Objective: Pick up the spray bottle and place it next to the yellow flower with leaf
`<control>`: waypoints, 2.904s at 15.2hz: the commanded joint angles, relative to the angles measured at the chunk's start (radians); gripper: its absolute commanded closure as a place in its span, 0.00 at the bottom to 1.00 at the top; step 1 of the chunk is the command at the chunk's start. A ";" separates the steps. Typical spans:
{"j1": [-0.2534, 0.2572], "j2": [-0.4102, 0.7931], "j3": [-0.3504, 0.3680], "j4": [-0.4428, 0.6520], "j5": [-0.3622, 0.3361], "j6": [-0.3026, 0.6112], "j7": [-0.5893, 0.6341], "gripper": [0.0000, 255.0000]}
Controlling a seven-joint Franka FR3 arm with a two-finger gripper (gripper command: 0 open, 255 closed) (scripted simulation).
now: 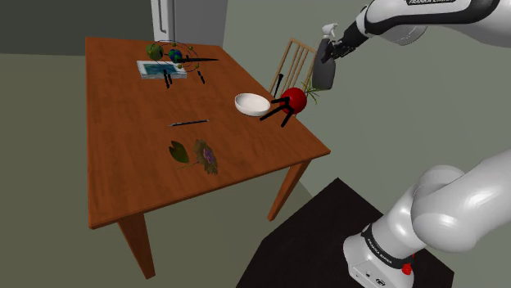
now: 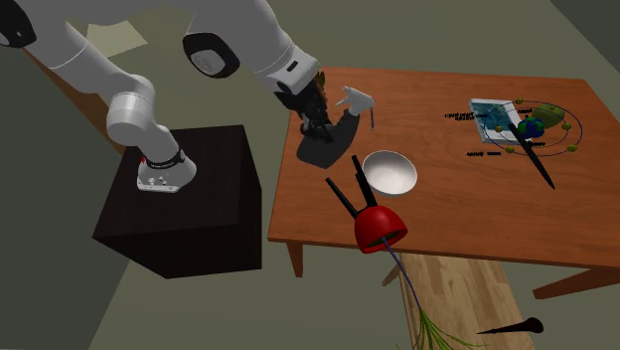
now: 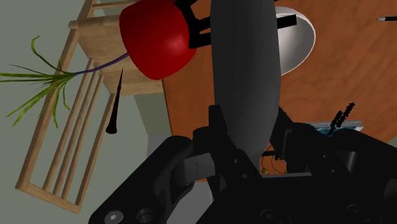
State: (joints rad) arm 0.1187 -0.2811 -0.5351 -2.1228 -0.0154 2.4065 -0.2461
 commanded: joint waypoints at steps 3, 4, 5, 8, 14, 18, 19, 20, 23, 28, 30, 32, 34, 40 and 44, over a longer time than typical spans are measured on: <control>-0.001 -0.006 0.007 0.047 -0.006 -0.052 0.009 1.00; 0.000 -0.006 0.009 0.060 -0.006 -0.066 0.011 1.00; 0.000 -0.007 0.010 0.073 -0.007 -0.079 0.013 1.00; 0.002 -0.012 0.034 0.087 -0.020 -0.098 0.046 1.00; 0.021 -0.018 0.156 0.062 -0.082 -0.085 0.222 1.00; 0.040 -0.002 0.231 0.069 -0.115 -0.084 0.334 1.00; 0.045 0.004 0.249 0.074 -0.123 -0.085 0.361 1.00; 0.050 0.011 0.266 0.080 -0.130 -0.087 0.388 1.00; 0.067 0.038 0.317 0.104 -0.153 -0.093 0.469 1.00; 0.099 0.100 0.395 0.168 -0.191 -0.114 0.597 1.00; 0.113 0.131 0.423 0.202 -0.207 -0.125 0.646 1.00; 0.128 0.164 0.450 0.242 -0.223 -0.140 0.695 1.00; 0.144 0.201 0.475 0.286 -0.240 -0.156 0.741 1.00; 0.200 0.333 0.537 0.452 -0.292 -0.221 0.869 1.00; 0.207 0.348 0.541 0.432 -0.306 -0.192 0.894 1.00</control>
State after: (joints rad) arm 0.3251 0.0678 0.0054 -1.6770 -0.3176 2.2027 0.6414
